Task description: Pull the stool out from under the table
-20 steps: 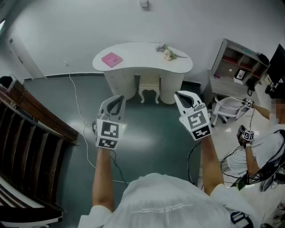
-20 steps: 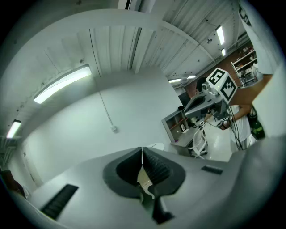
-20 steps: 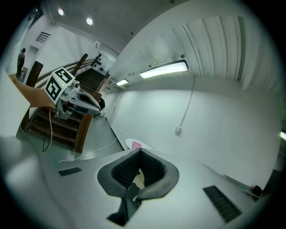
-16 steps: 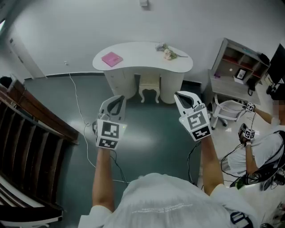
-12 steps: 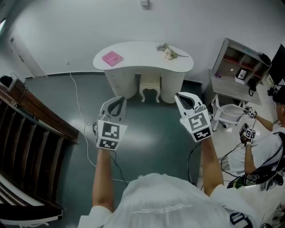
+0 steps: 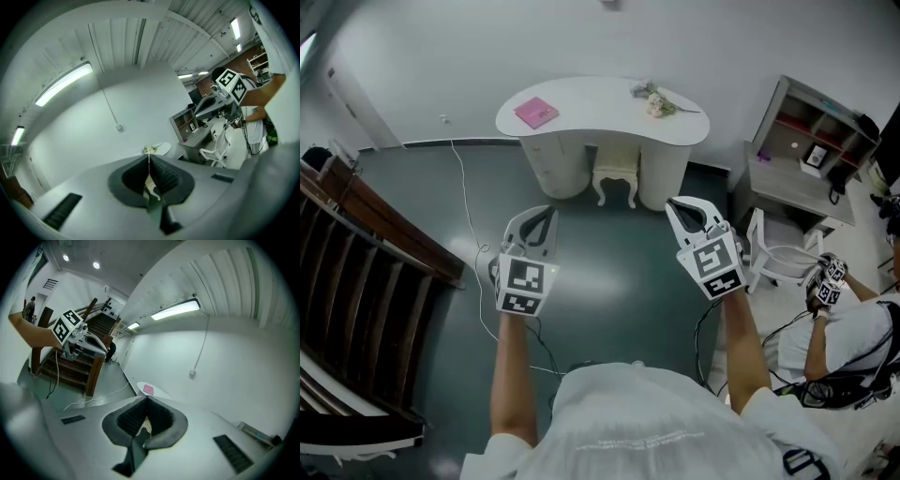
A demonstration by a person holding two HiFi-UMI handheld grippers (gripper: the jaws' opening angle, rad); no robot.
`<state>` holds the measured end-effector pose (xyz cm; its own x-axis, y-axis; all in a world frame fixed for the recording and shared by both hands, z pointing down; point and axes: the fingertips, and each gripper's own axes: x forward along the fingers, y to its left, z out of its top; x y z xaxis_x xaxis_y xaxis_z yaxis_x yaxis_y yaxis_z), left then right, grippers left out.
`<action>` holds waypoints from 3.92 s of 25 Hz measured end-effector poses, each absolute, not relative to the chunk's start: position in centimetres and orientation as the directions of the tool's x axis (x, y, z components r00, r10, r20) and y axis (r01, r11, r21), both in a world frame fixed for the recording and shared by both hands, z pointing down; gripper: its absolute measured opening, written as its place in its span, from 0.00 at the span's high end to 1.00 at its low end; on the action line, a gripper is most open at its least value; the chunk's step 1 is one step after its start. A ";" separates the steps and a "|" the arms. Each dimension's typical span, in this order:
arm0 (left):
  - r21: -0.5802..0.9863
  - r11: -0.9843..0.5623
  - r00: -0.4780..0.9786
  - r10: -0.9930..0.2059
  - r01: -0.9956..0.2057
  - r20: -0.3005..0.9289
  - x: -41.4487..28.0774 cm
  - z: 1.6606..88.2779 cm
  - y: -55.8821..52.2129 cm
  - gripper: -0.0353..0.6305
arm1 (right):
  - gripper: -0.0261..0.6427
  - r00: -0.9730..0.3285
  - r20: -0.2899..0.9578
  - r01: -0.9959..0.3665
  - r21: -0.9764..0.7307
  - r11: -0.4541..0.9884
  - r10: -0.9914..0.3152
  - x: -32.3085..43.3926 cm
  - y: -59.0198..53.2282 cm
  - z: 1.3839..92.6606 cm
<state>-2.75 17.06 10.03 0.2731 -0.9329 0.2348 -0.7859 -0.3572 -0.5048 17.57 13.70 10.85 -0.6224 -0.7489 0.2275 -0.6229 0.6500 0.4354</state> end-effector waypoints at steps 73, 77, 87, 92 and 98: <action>-0.331 -0.604 0.400 -0.760 -0.725 0.512 -15.2 40.1 -35.8 0.92 | 0.94 -0.525 0.403 -0.736 0.228 0.638 -0.750 5.0 -37.4 39.8; -0.287 -0.609 0.412 -0.746 -0.739 0.524 -15.0 47.1 -39.2 0.92 | 0.94 -0.517 0.422 -0.738 0.222 0.637 -0.745 5.6 -40.2 46.1; -0.166 -0.625 0.453 -0.700 -0.763 0.551 -14.8 63.7 -45.1 0.76 | 0.77 -0.515 0.451 -0.767 0.136 0.627 -0.729 7.0 -45.6 62.0; -0.148 -0.646 0.463 -0.670 -0.749 0.581 -14.1 70.7 -47.5 0.70 | 0.68 -0.504 0.487 -0.767 0.128 0.629 -0.713 7.6 -47.7 69.0; -0.120 -0.654 0.468 -0.645 -0.747 0.604 -13.5 77.9 -50.2 0.64 | 0.59 -0.498 0.535 -0.753 0.122 0.646 -0.682 7.7 -50.4 76.6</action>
<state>-13.52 -50.17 77.91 0.4682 -0.6451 0.6038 -0.7466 -0.6543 -0.1201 7.72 -50.35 76.61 -0.4984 -0.6821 0.5351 -0.7535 0.6461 0.1218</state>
